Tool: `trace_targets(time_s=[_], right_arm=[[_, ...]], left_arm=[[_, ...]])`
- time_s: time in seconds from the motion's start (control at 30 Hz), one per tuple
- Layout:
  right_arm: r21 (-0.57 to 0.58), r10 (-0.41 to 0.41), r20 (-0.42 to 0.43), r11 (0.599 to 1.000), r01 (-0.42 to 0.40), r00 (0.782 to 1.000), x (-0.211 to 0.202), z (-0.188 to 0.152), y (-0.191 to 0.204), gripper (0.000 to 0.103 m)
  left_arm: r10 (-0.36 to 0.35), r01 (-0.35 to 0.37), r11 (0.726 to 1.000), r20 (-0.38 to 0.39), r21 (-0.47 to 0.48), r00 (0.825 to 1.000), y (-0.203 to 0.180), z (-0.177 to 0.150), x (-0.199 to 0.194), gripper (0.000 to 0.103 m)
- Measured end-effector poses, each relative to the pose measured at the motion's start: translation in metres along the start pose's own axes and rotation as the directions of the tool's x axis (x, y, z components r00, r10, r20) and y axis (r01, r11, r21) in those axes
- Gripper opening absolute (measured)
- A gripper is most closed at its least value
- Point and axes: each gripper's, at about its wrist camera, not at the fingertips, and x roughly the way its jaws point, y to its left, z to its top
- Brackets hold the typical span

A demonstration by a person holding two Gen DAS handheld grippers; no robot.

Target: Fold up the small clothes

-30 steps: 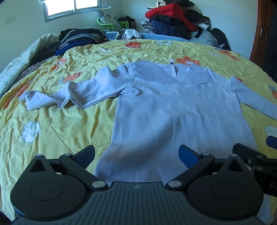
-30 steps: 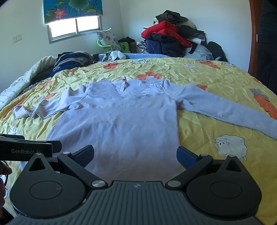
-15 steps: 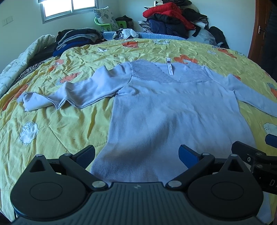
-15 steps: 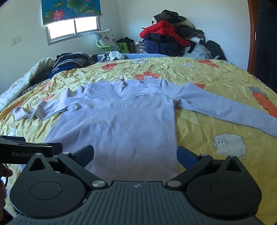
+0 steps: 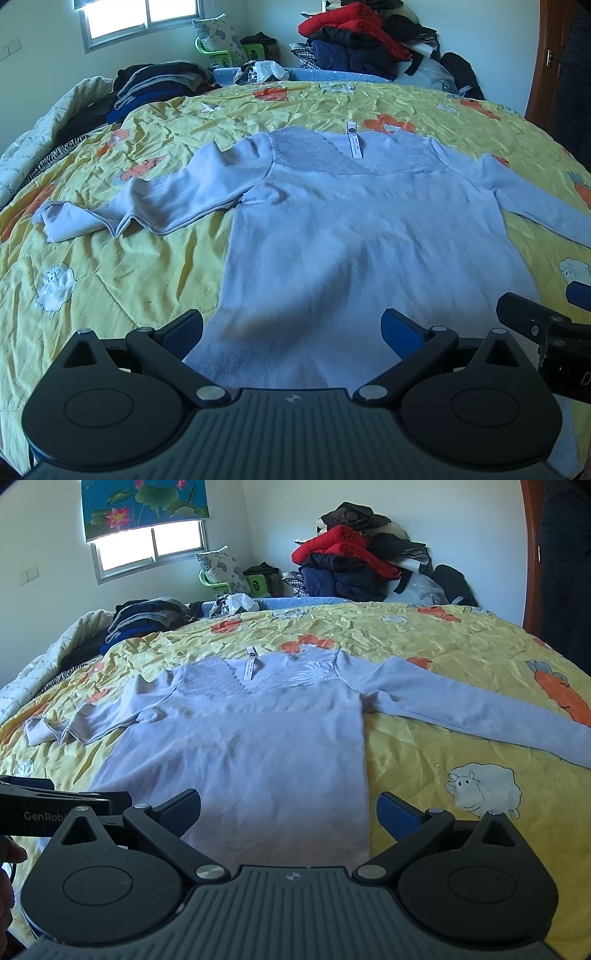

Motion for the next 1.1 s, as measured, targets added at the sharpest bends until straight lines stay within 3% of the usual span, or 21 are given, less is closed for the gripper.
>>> trace_targets(time_s=[0.4, 0.67, 0.8, 0.87, 0.93, 1.0, 1.1], right_arm=[[0.04, -0.012, 0.076, 0.999, 0.009, 0.997, -0.003, 0.0, -0.03, 0.103], [0.201, -0.177, 0.103, 0.967, 0.154, 0.979, -0.007, 0.007, -0.104, 0.103], [0.378, -0.315, 0.138, 0.893, 0.244, 0.939, -0.02, 0.001, -0.169, 0.099], [0.482, -0.374, 0.133, 0.834, 0.27, 0.918, -0.026, -0.006, -0.202, 0.098], [0.583, -0.453, 0.108, 0.75, 0.312, 0.885, -0.032, -0.017, -0.239, 0.094], [0.636, -0.504, 0.08, 0.69, 0.346, 0.86, -0.033, -0.026, -0.264, 0.088], [0.694, -0.477, 0.082, 0.658, 0.293, 0.875, -0.026, -0.036, -0.286, 0.086]], left_arm=[[-0.03, 0.029, 0.999, 0.021, 0.03, 0.999, -0.017, 0.008, 0.001, 0.103], [-0.065, 0.064, 0.997, 0.033, 0.049, 0.997, -0.033, 0.016, 0.006, 0.103], [-0.082, 0.08, 0.995, 0.025, 0.065, 0.996, -0.043, 0.02, 0.012, 0.103], [-0.084, 0.083, 0.994, 0.023, 0.072, 0.996, -0.046, 0.021, 0.016, 0.103], [-0.085, 0.083, 0.993, 0.024, 0.078, 0.996, -0.049, 0.023, 0.018, 0.103], [-0.08, 0.077, 0.993, 0.026, 0.085, 0.997, -0.051, 0.024, 0.02, 0.103], [-0.072, 0.069, 0.993, 0.023, 0.098, 0.997, -0.054, 0.025, 0.024, 0.103]])
